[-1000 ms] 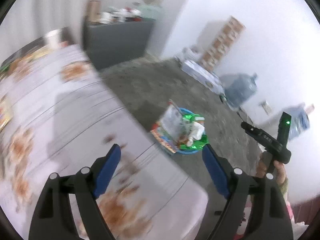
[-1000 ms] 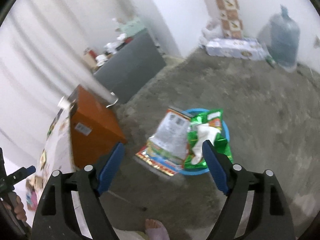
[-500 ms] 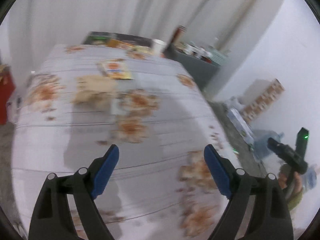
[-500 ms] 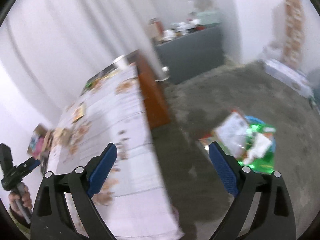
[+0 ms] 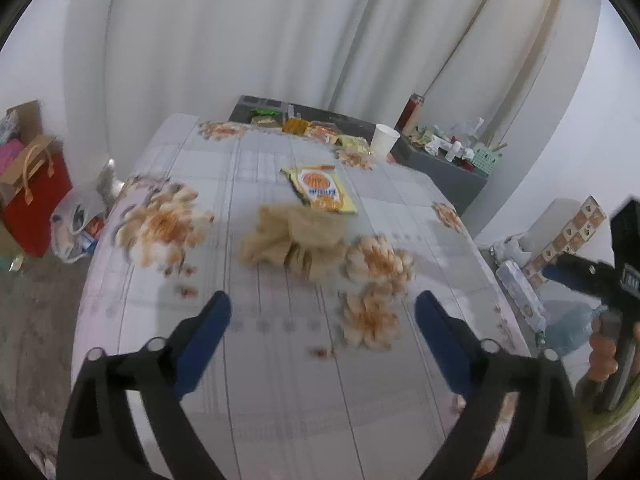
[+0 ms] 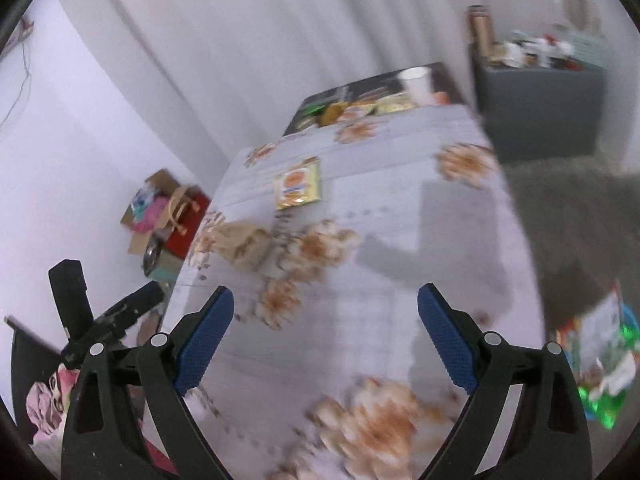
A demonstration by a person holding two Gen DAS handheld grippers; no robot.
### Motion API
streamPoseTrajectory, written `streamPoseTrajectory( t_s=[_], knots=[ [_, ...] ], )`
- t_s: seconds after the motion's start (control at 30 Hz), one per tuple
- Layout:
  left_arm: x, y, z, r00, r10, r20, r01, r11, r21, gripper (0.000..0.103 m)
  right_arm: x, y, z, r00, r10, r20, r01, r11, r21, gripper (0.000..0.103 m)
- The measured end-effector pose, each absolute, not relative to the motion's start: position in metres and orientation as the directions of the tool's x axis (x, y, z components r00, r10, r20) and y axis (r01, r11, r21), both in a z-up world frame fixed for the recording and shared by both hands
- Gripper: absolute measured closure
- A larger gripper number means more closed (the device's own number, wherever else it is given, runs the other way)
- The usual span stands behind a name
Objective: Collect trash
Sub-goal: 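Move both tools back over the table, then grasp the beige crumpled paper with the left tool while the right tool grasps the yellow Enaak packet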
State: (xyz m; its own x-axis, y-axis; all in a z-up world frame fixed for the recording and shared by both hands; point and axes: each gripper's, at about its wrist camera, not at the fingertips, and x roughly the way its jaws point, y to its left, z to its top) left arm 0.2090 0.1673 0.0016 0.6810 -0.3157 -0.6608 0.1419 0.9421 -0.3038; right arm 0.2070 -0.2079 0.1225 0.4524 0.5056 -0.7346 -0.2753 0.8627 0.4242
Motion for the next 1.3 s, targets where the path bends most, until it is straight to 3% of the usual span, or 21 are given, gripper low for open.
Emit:
streamPoseTrajectory(
  t_s=[0.2,0.43,0.73,1.07,1.23,1.3],
  knots=[
    [0.264,0.153,-0.005,0.655,-0.327,-0.681,0.189,0.944,-0.271,0.006,0.283,-0.122,0.108,0.364,0.478,-0.8,-0.388,0.858,0.337,0.008],
    [0.319,0.141,-0.036,0.6,-0.297,-0.743,0.178,0.955,-0.237,0.006,0.375,-0.071,0.065,0.298,0.403,-0.865,-0.344,0.891,0.296,0.008],
    [0.339,0.142,-0.069,0.538,-0.301,-0.787,0.17,0.954,-0.249,0.008,0.428,-0.038,0.022,0.24,0.321,-0.916,-0.356,0.907,0.225,0.008],
    [0.342,0.15,-0.085,0.502,-0.321,-0.803,0.144,0.947,-0.288,0.037,0.431,-0.015,-0.003,0.212,0.273,-0.938,-0.436,0.886,0.159,0.008],
    [0.339,0.153,-0.086,0.513,-0.311,-0.8,0.135,0.95,-0.282,0.047,0.422,-0.007,-0.008,0.273,0.216,-0.937,-0.489,0.87,0.058,0.007],
    [0.338,0.153,-0.085,0.505,-0.318,-0.802,0.131,0.947,-0.293,0.056,0.417,-0.005,-0.009,0.294,0.192,-0.936,-0.503,0.864,0.02,0.008]
  ],
)
